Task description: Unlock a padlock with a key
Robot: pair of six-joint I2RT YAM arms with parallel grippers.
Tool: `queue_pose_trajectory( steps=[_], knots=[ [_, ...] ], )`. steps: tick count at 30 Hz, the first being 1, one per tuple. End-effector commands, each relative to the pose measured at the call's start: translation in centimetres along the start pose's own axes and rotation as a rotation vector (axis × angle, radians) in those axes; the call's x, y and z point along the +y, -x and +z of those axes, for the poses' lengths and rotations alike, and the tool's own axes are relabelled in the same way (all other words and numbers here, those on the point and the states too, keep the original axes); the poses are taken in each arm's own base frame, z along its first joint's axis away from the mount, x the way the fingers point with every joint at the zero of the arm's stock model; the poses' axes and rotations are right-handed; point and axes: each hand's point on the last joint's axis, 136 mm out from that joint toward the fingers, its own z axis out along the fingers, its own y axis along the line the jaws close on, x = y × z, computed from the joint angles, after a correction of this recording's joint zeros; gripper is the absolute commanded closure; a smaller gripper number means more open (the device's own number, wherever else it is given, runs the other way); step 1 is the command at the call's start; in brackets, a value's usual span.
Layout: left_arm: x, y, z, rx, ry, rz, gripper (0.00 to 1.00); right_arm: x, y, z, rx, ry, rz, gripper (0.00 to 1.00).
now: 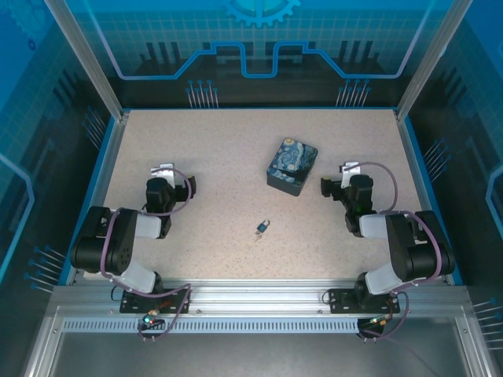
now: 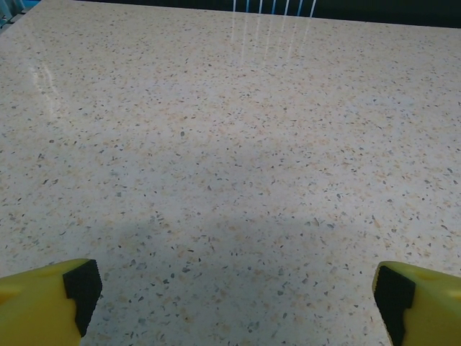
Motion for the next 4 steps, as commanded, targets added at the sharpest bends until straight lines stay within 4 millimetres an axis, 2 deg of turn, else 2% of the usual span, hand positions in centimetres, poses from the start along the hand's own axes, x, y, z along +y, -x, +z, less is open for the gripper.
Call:
queue_pose_trajectory(
  steps=[1,4],
  knots=[
    [-0.41,1.84,0.11,-0.055,-0.027,-0.002,0.01,0.10,1.49,0.17,-0.043,0.022,-0.005,0.00],
    [-0.41,1.88,0.05,-0.059,-0.027,0.000,0.01,0.09,1.60,0.13,-0.048,0.023,-0.007,0.00]
  ],
)
